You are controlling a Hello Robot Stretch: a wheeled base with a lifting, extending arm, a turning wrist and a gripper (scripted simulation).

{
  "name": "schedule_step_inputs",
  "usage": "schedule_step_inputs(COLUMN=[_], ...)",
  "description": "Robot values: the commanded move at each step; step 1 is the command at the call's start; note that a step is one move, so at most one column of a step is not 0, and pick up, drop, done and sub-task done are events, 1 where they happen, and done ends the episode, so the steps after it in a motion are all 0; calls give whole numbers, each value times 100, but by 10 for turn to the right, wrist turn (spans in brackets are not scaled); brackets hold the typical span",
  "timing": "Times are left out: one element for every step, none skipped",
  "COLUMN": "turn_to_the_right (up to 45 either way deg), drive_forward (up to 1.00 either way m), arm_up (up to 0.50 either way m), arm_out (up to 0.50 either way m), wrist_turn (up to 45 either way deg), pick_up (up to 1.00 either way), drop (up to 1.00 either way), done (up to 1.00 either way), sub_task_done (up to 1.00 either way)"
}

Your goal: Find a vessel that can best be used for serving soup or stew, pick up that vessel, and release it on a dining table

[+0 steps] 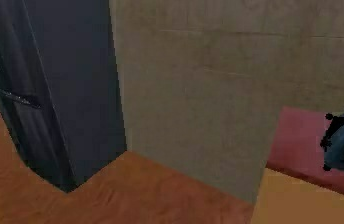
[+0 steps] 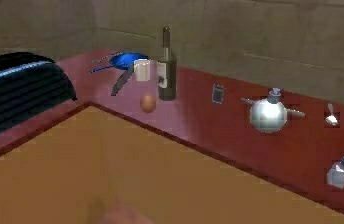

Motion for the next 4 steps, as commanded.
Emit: schedule_step_inputs(turn_to_the_right=[450,450,60,0], drive_forward=[0,0,0,20], arm_up=[0,0,0,0], arm_out=[0,0,0,0], wrist_turn=[0,0,0,0], pick_up=[0,0,0,0], drop=[0,0,0,0], done=[0,0,0,0], sub_task_done=[0,0,0,0])
